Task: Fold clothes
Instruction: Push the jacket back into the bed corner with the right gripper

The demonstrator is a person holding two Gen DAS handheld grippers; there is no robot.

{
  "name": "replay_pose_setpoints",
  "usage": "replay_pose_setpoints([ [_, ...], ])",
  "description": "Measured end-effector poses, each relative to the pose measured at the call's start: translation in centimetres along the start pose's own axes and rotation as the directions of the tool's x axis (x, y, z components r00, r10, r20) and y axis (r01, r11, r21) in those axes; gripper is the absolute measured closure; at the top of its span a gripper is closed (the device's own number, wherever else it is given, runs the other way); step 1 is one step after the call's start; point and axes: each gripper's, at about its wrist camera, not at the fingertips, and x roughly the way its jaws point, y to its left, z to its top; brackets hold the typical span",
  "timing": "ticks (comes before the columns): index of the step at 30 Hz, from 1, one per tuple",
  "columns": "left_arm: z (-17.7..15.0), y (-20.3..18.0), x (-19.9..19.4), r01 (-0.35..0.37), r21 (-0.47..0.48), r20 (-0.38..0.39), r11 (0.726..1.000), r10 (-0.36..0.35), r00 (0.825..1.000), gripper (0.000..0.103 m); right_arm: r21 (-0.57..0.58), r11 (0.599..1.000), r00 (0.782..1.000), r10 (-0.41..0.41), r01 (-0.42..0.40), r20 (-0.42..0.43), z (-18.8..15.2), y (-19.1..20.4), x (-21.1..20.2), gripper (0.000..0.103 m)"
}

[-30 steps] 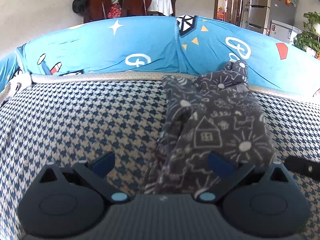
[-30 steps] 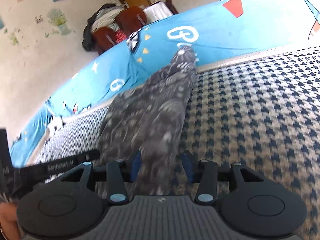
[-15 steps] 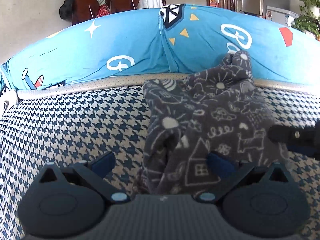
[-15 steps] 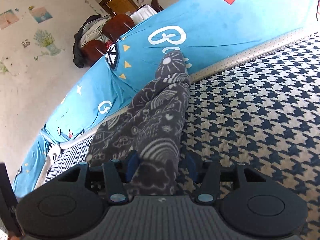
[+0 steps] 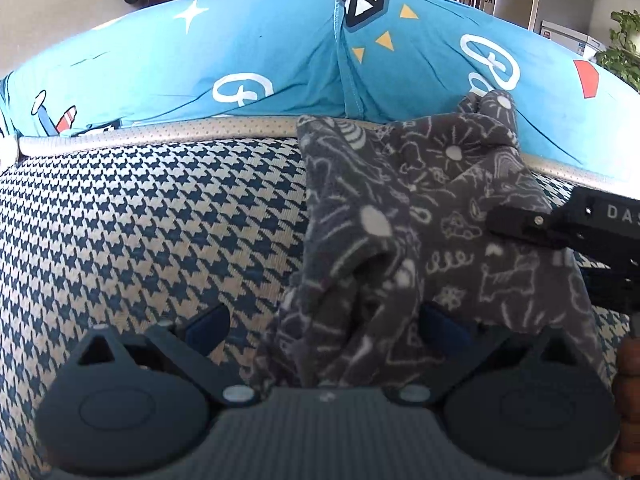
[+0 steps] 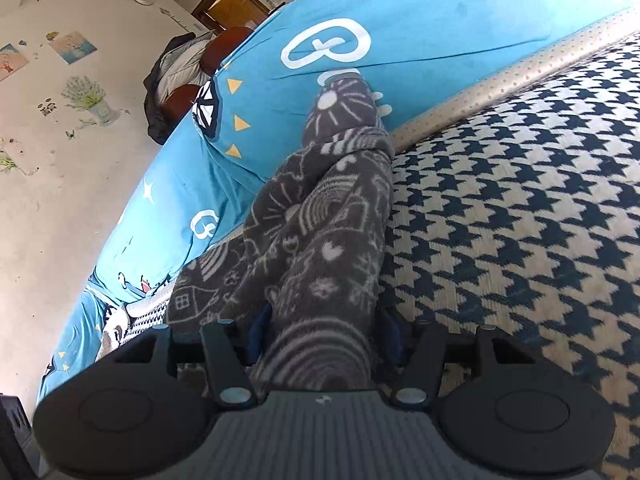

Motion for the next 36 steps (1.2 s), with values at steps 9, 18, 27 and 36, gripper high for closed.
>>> replay_pose_setpoints([
  [9, 0.4, 0.9, 0.5, 0.046, -0.063, -0.044, 0.997, -0.048, 0.998, 0.000, -0.023, 0.999, 0.999, 0.028, -0.028, 0.028, 0.2, -0.1, 1.7, 0.062],
  [18, 0.5, -1.6, -0.9, -0.027, 0.049, 0.013, 0.998, 0.027, 1.000, 0.000, -0.058, 0.997, 0.995, -0.048, 0.053, 0.083, 0.1, 1.7, 0.1, 0.080],
  [27, 0.9, -4.0, -3.4, 0.030, 0.100, 0.064, 0.995, -0.036, 0.997, 0.000, -0.085, 0.984, 0.968, -0.133, 0.154, 0.213, 1.1, 2.6, -5.4, 0.081],
  [36, 0.7, -7.1, -5.2, 0.086, 0.178, 0.094, 0.980, -0.104, 0.990, 0.000, -0.053, 0.919, 0.857, -0.341, 0.390, 0.385, 1.9, 0.1, -14.5, 0.081],
])
